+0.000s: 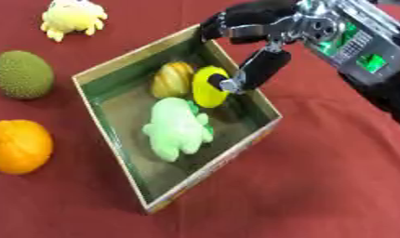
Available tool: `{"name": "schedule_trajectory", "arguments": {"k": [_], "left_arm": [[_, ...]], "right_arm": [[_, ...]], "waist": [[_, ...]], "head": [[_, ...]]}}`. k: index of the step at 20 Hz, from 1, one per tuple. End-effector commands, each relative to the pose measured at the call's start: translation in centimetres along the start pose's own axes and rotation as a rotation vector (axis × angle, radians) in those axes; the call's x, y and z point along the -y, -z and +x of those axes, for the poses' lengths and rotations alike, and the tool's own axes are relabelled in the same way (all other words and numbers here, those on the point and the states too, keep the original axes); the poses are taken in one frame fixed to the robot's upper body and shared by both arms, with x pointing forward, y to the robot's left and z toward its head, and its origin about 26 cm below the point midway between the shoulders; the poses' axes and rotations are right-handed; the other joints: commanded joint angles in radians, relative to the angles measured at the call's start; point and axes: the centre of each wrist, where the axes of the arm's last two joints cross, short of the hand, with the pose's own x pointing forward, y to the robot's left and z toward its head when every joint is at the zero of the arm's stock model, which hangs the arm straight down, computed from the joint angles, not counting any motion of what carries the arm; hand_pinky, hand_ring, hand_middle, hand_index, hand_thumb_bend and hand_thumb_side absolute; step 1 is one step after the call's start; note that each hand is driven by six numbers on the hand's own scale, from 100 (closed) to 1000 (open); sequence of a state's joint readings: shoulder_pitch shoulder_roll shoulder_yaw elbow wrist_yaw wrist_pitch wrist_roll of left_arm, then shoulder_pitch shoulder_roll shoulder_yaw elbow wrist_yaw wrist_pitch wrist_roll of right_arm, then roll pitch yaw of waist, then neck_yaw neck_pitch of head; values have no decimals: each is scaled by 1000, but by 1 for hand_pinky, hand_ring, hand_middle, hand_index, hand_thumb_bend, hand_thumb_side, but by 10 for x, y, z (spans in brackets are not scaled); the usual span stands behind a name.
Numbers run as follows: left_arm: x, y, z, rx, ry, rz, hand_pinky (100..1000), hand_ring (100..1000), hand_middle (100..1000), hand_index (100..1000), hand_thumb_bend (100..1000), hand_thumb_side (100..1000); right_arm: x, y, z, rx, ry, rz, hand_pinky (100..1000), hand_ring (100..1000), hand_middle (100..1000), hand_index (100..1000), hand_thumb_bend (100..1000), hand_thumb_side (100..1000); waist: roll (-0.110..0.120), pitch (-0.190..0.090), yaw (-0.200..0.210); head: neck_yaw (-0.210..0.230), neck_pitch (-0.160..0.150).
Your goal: Pick up objects on the table and place them in the box.
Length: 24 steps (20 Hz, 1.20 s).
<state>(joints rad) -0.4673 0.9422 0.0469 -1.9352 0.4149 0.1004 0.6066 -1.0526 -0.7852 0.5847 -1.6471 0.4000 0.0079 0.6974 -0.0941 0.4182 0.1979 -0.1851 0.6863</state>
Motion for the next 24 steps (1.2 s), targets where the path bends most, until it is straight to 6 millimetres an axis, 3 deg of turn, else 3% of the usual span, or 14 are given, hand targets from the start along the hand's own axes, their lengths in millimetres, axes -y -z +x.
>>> {"name": "schedule_trajectory", "arguments": {"k": [1, 4, 5, 6, 7, 9, 11, 14, 17, 24], "left_arm": [[-4, 6, 9, 32, 13, -2, 738, 734, 620, 810, 141, 796], [-3, 6, 9, 31, 13, -7, 738, 733, 619, 809, 173, 793], [-3, 5, 9, 31, 15, -11, 738, 732, 619, 808, 137, 792], [-3, 5, 9, 31, 20, -19, 738, 729, 616, 806, 190, 781], [-3, 4, 10, 33, 29, -30, 738, 723, 615, 805, 136, 779], [-2, 0, 13, 46, 65, -69, 739, 705, 607, 803, 139, 740], [-2, -5, 14, 68, 151, -154, 747, 702, 606, 807, 150, 677], [-5, -10, 12, 120, 356, -364, 773, 715, 622, 822, 181, 621], [-6, -14, 8, 144, 603, -625, 804, 743, 663, 843, 250, 621], [-6, -19, 6, 98, 913, -1052, 848, 796, 753, 875, 349, 604]], "right_arm": [[13, -12, -5, -10, -33, -39, 905, 942, 868, 910, 159, 386], [17, -18, -2, 4, -24, -58, 891, 920, 843, 889, 105, 386], [18, -21, -1, 7, -16, -72, 888, 914, 835, 885, 105, 331], [19, -25, 0, 10, -6, -90, 884, 901, 821, 874, 100, 370], [21, -30, 2, 13, 4, -112, 882, 892, 808, 870, 100, 294], [23, -46, 7, 13, 19, -168, 878, 880, 789, 861, 100, 256], [25, -65, 13, 17, 45, -234, 877, 874, 778, 856, 100, 329], [24, -94, 21, 7, 90, -315, 879, 873, 774, 853, 100, 516], [14, -115, 10, -27, 128, -358, 881, 872, 772, 852, 100, 629], [-22, -149, -17, -125, 177, -418, 880, 869, 768, 844, 100, 732]], "waist": [[8, -20, -2], [11, -22, -6], [13, -23, -6], [15, -25, -7], [16, -26, -8], [19, -28, -10], [21, -29, -14], [24, -31, -19], [31, -31, -17], [50, -22, -18]], "head": [[7, 8], [11, 10], [14, 11], [21, 11], [27, 11], [41, 9], [57, 5], [70, 0], [79, 0], [99, -3]]}}
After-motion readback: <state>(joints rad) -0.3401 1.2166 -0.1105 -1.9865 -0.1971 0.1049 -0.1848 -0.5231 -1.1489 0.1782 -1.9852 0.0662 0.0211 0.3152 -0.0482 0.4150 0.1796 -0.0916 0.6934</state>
